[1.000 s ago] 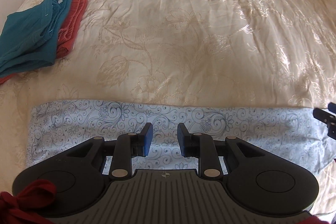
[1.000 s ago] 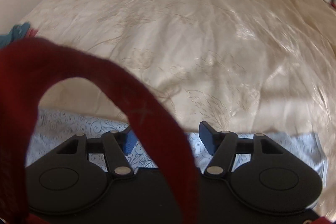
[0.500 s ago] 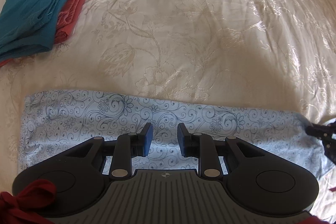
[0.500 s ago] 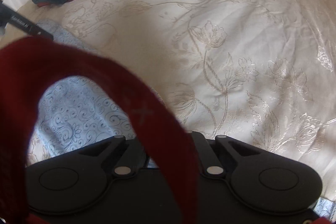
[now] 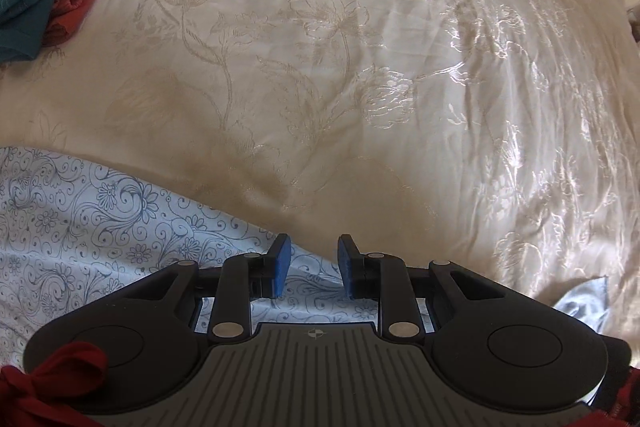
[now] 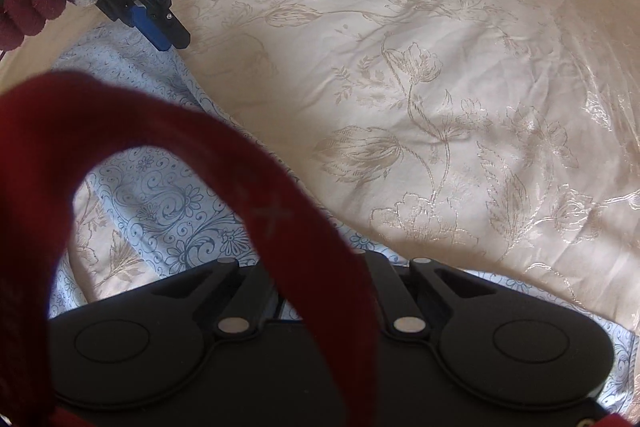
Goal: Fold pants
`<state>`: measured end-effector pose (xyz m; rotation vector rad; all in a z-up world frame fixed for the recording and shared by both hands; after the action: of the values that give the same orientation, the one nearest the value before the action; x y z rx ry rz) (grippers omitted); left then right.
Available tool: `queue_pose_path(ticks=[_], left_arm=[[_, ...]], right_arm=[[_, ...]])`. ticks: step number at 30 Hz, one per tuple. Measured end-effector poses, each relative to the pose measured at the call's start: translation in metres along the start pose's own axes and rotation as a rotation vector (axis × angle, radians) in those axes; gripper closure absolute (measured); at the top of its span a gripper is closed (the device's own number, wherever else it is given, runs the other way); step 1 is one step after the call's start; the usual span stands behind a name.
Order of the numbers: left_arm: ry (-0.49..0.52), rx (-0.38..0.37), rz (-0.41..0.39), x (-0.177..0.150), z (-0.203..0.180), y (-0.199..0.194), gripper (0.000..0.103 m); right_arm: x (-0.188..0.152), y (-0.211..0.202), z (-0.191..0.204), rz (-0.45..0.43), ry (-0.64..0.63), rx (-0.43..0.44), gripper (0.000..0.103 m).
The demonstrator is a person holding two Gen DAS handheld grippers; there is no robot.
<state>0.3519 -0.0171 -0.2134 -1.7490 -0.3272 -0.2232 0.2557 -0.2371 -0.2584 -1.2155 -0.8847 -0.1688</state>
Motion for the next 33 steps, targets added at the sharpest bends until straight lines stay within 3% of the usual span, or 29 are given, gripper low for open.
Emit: queue_pose_path(ticks=[12,15,23,33], left_arm=[[-0.055,-0.015,0.079,-0.003,-0.001,0.008,0.078],[-0.078,-0.038,0.083,-0.007,-0.008,0.011,0.078],[-0.112,-0.015,0.067,-0.005,-0.019,0.023,0.078],[-0.138,-0.011,0.117,-0.016,-0.023,0.037,0.071]], right_arm=[[0.0,0.003,-0.003,-0.017,0.017,0.0,0.096],[-0.002,0.003,-0.002,-0.015,0.006,0.002,0.096],[-0.002,0.003,-0.002,-0.016,0.003,0.005,0.096],[-0.003,0.0,-0.001,-0.037,-0.009,0.001,0.096]])
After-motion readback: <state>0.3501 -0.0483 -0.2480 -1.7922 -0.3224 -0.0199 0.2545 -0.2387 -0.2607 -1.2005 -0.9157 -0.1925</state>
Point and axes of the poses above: each gripper's, at about its wrist camera, not at the fingertips, and y roughly the way its jaws point, z to its left, x to its top, the point moved 7 cm from there along y, roughly the way its jaws point, and after that the axes turned 9 degrees about -z, right-handed, at the moved point
